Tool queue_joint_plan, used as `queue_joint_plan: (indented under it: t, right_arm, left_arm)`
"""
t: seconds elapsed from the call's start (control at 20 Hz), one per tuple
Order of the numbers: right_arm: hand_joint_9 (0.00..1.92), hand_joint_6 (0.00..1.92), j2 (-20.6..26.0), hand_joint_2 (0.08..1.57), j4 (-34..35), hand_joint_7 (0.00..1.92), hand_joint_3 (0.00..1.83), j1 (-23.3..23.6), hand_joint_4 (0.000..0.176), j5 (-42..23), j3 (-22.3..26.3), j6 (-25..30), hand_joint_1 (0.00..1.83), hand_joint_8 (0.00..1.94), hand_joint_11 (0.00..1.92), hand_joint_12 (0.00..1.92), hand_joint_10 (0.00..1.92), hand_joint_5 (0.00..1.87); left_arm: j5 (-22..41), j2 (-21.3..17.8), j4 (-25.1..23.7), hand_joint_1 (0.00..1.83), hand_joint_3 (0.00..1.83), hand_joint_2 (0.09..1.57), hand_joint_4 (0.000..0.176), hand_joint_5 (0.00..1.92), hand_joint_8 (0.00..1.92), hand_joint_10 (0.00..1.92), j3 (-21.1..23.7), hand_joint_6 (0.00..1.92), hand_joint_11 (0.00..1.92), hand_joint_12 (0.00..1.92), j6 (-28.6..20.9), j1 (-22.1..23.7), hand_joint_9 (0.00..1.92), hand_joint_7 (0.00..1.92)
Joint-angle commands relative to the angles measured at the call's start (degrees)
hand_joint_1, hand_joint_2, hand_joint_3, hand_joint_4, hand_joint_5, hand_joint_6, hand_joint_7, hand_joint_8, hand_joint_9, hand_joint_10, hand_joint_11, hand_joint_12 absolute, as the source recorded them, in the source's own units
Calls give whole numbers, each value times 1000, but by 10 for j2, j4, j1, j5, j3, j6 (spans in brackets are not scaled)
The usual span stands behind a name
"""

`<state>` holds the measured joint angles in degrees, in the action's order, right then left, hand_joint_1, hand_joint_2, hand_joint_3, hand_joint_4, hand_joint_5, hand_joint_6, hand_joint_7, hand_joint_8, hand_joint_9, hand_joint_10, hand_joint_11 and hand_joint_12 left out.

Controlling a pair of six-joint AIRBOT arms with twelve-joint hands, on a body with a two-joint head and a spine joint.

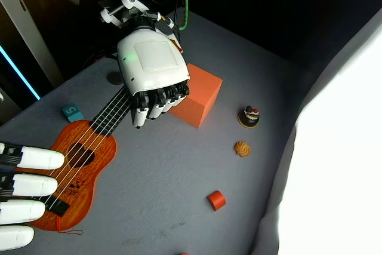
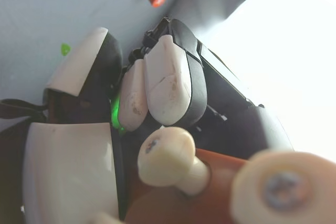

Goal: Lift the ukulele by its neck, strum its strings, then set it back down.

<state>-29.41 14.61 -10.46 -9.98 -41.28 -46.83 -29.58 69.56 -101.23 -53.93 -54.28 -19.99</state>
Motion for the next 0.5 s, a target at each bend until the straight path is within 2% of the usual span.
queue_joint_plan:
  t: [0.0, 0.3, 0.35, 0.45]
  right_arm:
    - [78, 153, 3, 1297, 2, 310, 0, 4, 0, -66, 3, 1, 220, 8, 0, 420, 395, 230]
    - [41, 139, 3, 1303, 2, 238, 0, 3, 0, -74, 9, 1, 193, 3, 0, 353, 379, 202]
    - [61, 145, 3, 1300, 2, 262, 0, 3, 0, -75, 9, 1, 194, 9, 0, 426, 388, 215]
    - [62, 149, 3, 1302, 2, 263, 0, 3, 0, -75, 9, 1, 194, 6, 0, 399, 387, 224]
  left_arm:
    - [-23, 4, -51, 1528, 453, 1027, 176, 1438, 1921, 1921, -2, 1921, 1693, 1921, -21, -1, 1625, 1544]
    - [-52, 34, -109, 1519, 443, 1026, 176, 1435, 1921, 1921, -7, 1921, 1692, 1921, -92, -43, 1625, 1540]
    - [-52, 38, -113, 1519, 444, 1023, 175, 1447, 1921, 1921, -9, 1921, 1691, 1921, -95, -46, 1621, 1538]
    - [-53, 48, -123, 1510, 454, 1020, 176, 1447, 1921, 1921, -16, 1921, 1696, 1921, -99, -53, 1628, 1544]
